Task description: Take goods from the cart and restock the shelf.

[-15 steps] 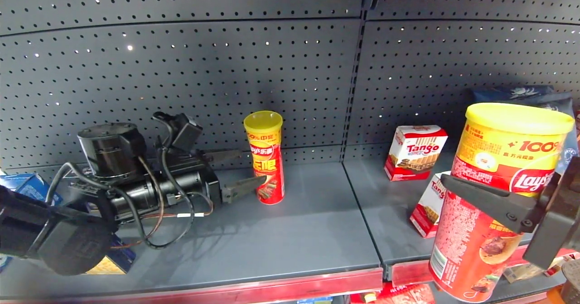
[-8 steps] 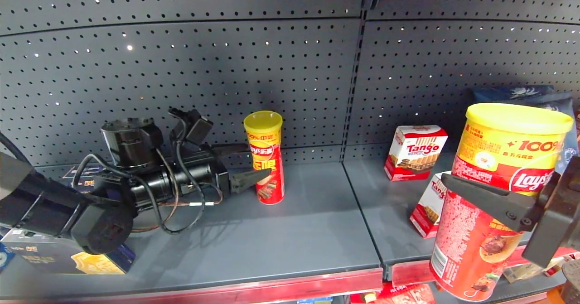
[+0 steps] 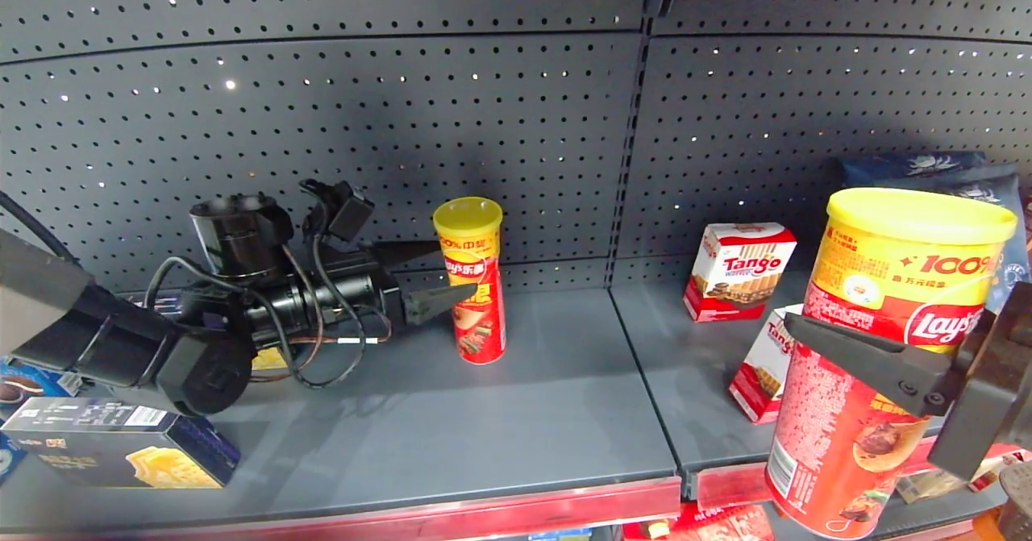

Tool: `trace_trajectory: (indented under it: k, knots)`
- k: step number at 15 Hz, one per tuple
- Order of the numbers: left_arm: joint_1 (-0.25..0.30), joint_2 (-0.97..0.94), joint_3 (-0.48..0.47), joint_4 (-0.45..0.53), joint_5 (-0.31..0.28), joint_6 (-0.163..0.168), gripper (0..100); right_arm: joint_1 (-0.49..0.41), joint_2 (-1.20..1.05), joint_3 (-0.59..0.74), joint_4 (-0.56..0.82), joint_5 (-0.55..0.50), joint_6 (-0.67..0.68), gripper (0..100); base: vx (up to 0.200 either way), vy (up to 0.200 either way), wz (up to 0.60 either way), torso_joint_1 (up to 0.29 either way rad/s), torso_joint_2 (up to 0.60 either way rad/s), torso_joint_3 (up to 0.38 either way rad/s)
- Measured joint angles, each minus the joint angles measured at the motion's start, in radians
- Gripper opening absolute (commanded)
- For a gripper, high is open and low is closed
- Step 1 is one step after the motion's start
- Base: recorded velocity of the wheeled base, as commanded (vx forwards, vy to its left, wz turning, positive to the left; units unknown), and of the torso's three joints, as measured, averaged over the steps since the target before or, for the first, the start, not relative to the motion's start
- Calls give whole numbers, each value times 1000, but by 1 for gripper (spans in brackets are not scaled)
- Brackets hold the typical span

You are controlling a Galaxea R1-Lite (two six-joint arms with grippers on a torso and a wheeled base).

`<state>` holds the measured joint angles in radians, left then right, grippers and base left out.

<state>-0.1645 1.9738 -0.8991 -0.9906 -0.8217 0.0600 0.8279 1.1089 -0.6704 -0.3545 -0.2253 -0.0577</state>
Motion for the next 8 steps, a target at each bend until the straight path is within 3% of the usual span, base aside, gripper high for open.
trace_trajectory:
  k: [8]
  knots:
    - [26,76,-130,3,-76,-35,100,-1,2,0,1,0,0,0,0,0,0,0,0,0]
